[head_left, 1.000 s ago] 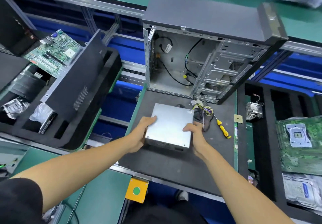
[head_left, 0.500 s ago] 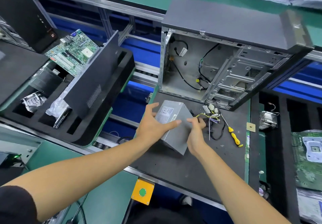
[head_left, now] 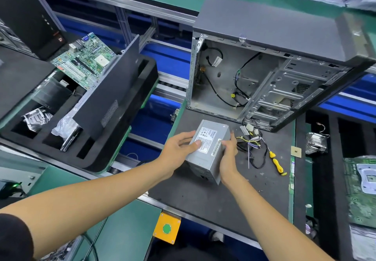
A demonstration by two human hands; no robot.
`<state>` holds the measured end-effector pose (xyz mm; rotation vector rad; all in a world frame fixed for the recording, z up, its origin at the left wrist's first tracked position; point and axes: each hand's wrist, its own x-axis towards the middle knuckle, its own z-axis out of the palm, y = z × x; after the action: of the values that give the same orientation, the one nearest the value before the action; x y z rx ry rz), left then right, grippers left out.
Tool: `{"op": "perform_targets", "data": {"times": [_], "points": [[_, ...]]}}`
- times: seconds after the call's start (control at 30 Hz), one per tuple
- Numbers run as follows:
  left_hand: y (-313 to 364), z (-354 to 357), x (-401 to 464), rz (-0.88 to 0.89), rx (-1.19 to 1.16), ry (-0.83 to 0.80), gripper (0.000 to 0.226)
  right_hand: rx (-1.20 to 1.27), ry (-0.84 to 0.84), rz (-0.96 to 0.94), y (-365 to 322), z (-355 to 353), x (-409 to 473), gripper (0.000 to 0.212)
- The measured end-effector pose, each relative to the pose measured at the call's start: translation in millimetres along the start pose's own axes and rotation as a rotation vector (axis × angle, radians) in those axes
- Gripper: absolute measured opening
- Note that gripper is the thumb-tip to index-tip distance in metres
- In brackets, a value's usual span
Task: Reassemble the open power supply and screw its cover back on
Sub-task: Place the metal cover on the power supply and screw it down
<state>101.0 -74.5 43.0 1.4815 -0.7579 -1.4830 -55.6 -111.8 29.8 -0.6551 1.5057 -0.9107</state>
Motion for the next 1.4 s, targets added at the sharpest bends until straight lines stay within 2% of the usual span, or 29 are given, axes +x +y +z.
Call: {"op": "perform_targets", "data": {"times": [0.33,0.47,0.53,0.63,0.73,0.83,0.93,1.03,1.13,1.23,1.33,1.4], "points": [[-4,15,-3,0.063,0.026,-0.010,0.036,0.171,-0.048,-0.001,5,-3,4,0.093],[-4,7,-7,0.018,0.030,-0.167,0.041,0.226,-0.099,-0.020,8,-9,7,0.079],[0,-3,-7,-0.030,0.035,-0.266,0.041,0.229,-0.107,-0.016,7,-10,9,0.081],[10,-13,-6,-0.079,-0.023,-0.312,0.041,0.186,-0.106,-0.011,5,-11,10,0.083],[12,-13,-3,-0.088,-0.039,-0.301,0.048,0.056,-0.059,0.009,-1,-15,11,0.090],[9,-9,-1,-0.094,0.008,-0.288,0.060,-0.196,0.056,0.020,-15,-15,9,0.088],[2,-3,-1,-0.076,0.088,-0.258,0.062,-0.385,0.047,-0.056,-18,-15,-1,0.087],[9,6,3,-0.127,0.228,-0.183,0.090,-0.443,0.118,-0.080,-14,-10,-7,0.085],[16,21,18,-0.279,0.302,-0.058,0.119,-0.633,0.127,-0.229,-3,-3,-10,0.066],[9,21,28,-0.367,0.253,0.094,0.118,-0.536,0.214,-0.372,4,-5,-7,0.057],[-12,14,28,-0.426,0.266,0.021,0.119,-0.487,0.305,-0.411,-1,-11,2,0.040],[-26,17,27,-0.472,0.428,0.032,0.111,-0.563,0.353,-0.375,-3,-15,11,0.035]]}}
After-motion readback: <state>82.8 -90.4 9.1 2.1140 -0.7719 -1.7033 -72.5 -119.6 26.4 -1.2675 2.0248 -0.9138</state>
